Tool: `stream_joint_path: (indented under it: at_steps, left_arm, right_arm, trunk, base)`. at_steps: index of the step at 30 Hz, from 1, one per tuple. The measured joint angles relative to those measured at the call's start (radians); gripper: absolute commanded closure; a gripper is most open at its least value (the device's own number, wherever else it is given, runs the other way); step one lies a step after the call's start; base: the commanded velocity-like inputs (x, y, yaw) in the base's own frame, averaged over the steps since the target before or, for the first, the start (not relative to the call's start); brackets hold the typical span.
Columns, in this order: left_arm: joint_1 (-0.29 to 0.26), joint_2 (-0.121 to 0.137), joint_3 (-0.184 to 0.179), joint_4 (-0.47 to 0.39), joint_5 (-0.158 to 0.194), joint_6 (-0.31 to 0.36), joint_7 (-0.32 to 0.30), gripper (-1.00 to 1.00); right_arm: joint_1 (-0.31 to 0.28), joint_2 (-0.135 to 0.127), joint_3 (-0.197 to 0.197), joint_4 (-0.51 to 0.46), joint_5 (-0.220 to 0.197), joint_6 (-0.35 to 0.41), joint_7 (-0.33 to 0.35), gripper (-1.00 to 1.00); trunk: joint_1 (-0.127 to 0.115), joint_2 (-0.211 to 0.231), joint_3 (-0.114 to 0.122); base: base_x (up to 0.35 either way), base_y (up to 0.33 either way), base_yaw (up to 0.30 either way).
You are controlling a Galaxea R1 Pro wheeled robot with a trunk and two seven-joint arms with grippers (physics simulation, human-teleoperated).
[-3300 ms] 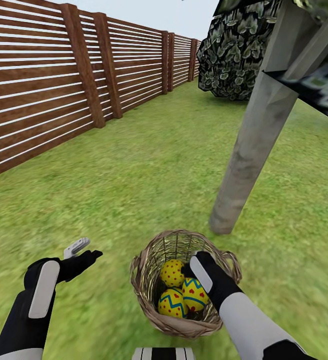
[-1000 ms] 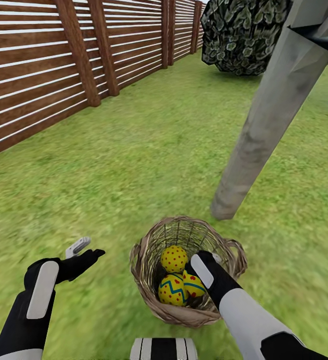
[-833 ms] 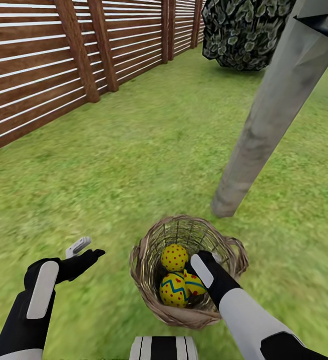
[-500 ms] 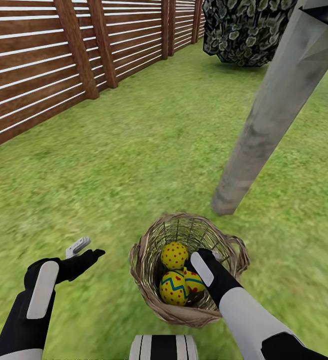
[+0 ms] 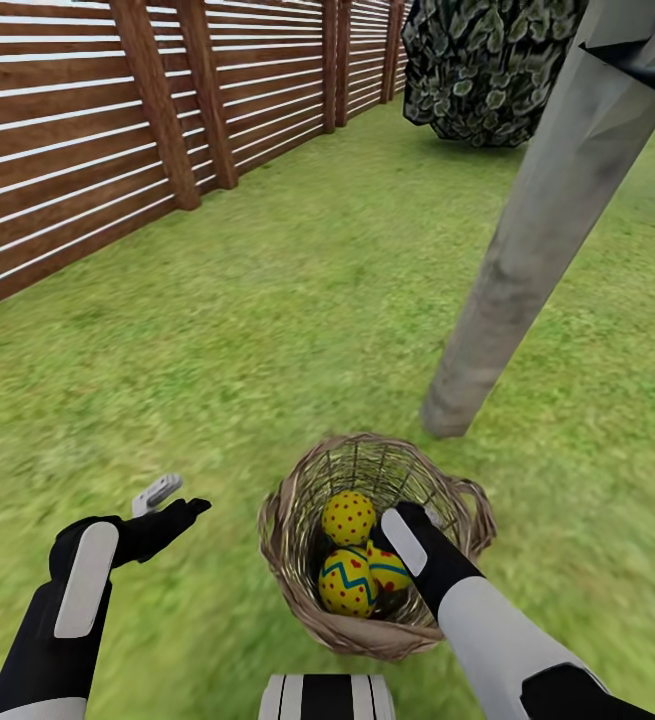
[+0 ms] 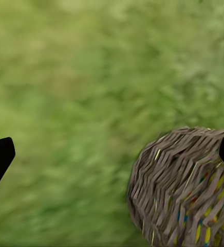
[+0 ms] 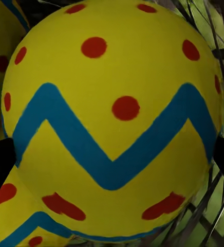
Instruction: Take the three Easter eggs out of the wicker basket on the lawn in the garden, then place them on the lawn next to a single tree (choose any tree) so that all three eggs are next to the same tree and none are left in the basket.
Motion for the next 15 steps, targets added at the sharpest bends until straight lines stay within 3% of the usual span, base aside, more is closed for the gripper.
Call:
stream_joint_path:
  at_steps: [15]
  left_arm:
    - [0.000,0.001,0.000,0.000,0.000,0.001,0.000,-1.00]
  right_arm:
    - [0.000,0.002,0.000,0.002,-0.004,0.000,0.000,1.00]
  trunk:
    - [-0.007,0.004,0.058]
  base:
    - [0.000,0.000,0.000]
